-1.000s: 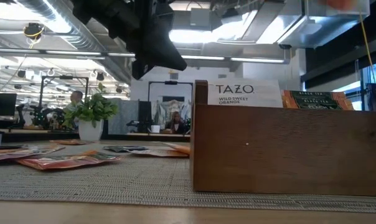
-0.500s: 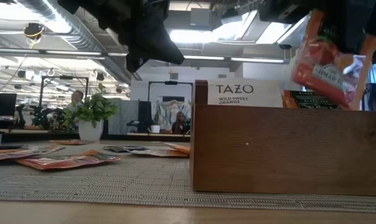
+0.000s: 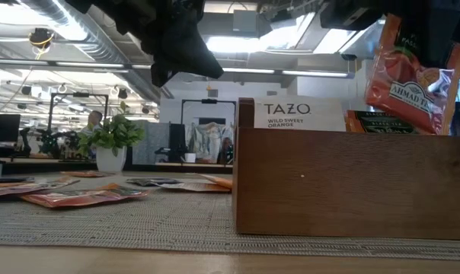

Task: Pick & Place Tea
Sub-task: Put the yellow tea bag into the middle compartment of the wooden organizer

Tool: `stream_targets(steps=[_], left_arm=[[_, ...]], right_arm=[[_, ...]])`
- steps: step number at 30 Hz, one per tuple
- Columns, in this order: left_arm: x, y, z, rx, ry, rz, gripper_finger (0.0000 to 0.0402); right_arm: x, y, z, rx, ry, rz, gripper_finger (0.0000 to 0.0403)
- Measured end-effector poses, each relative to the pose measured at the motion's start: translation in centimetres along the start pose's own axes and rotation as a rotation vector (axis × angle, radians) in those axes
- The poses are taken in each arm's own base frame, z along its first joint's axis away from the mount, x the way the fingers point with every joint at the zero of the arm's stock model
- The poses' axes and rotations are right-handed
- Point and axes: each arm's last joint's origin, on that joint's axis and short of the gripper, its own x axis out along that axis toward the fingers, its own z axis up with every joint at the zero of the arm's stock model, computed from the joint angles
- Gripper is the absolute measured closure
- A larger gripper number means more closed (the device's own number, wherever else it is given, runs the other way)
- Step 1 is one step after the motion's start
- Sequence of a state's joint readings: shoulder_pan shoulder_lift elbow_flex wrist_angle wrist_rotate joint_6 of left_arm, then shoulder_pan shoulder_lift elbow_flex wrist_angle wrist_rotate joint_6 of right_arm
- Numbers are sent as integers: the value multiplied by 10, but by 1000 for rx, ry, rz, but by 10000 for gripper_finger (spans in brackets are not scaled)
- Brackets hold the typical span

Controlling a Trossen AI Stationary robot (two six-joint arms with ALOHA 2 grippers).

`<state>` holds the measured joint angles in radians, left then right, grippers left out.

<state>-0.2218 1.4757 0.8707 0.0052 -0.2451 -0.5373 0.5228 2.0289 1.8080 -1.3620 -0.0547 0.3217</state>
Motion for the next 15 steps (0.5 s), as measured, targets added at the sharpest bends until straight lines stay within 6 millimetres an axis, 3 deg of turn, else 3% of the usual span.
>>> stream_targets(steps=[15], left_arm=[[0,1,-1,4,11,7,398]], right_arm=[[0,1,-1,12,17,23,393]])
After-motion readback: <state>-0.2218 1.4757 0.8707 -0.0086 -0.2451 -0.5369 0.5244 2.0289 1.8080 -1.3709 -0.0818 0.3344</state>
